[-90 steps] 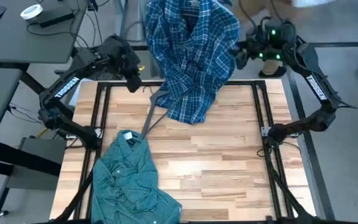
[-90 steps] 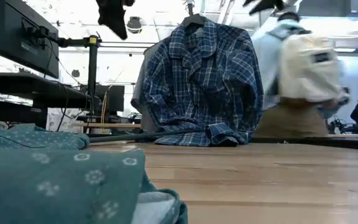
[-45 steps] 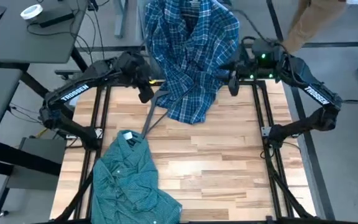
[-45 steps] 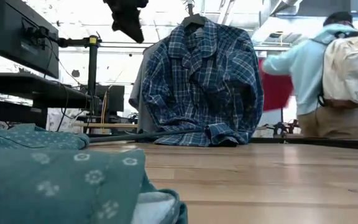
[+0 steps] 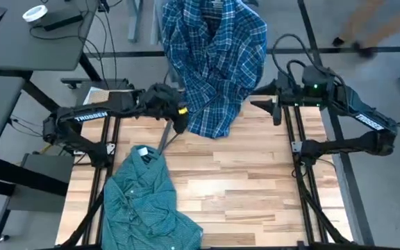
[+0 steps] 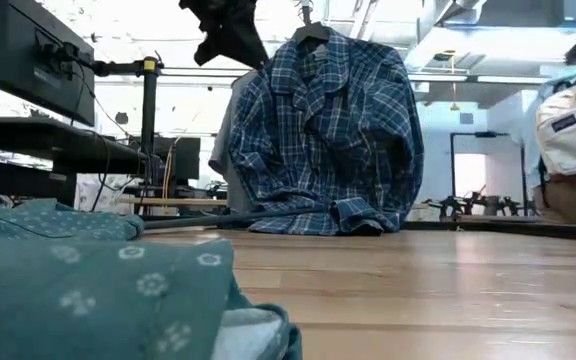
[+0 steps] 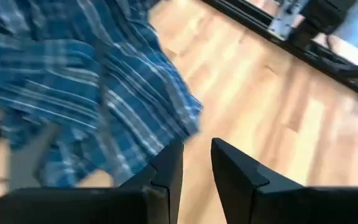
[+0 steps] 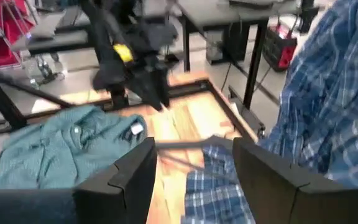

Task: Hang clothes
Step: Put the green polo shirt on the gray hanger

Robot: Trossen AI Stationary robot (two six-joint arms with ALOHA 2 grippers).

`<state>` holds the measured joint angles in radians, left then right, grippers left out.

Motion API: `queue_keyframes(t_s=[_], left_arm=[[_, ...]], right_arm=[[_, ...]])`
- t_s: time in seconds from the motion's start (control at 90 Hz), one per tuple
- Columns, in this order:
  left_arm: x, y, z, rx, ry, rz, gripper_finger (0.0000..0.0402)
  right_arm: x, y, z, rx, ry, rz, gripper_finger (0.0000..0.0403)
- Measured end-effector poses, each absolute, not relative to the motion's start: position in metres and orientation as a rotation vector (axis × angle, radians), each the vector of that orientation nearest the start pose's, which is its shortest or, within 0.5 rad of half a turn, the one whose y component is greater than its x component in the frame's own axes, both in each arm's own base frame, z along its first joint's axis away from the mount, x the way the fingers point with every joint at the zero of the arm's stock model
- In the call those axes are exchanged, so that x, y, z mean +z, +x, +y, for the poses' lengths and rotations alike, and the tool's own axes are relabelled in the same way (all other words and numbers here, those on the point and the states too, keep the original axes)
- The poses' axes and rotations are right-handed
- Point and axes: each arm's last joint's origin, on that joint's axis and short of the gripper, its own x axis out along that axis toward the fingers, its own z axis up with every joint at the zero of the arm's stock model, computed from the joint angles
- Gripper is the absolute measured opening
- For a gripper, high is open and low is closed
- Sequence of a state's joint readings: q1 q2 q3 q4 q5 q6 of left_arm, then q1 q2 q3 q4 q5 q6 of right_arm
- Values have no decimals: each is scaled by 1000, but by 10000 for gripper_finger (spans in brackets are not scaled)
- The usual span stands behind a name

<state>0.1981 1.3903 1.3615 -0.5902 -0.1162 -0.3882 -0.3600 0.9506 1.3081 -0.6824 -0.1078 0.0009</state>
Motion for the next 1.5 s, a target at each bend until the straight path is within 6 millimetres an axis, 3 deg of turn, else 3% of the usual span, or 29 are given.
queue_keyframes(t_s=[0.289,0.478,0.689,0.878,1.078,1.211,1.356,1.5], left_arm=[[366,288,4,381,-500,586,68],[363,277,-17,349,-466,705,68],[360,251,-47,330,-390,846,68],[351,219,-81,222,-377,901,68],[308,175,-103,228,-400,1043,68],[283,158,-111,239,-431,1078,68],[261,145,-117,242,-374,1113,68],[259,132,-130,169,-382,1132,68]], right_arm=[[403,171,-61,-246,115,474,196],[398,188,-64,-258,223,479,196],[390,214,-44,-145,244,507,196],[368,267,-12,-20,319,526,196],[334,330,23,62,446,487,196],[306,371,42,97,585,407,196],[262,419,66,183,686,249,196],[205,462,91,207,656,305,196]])
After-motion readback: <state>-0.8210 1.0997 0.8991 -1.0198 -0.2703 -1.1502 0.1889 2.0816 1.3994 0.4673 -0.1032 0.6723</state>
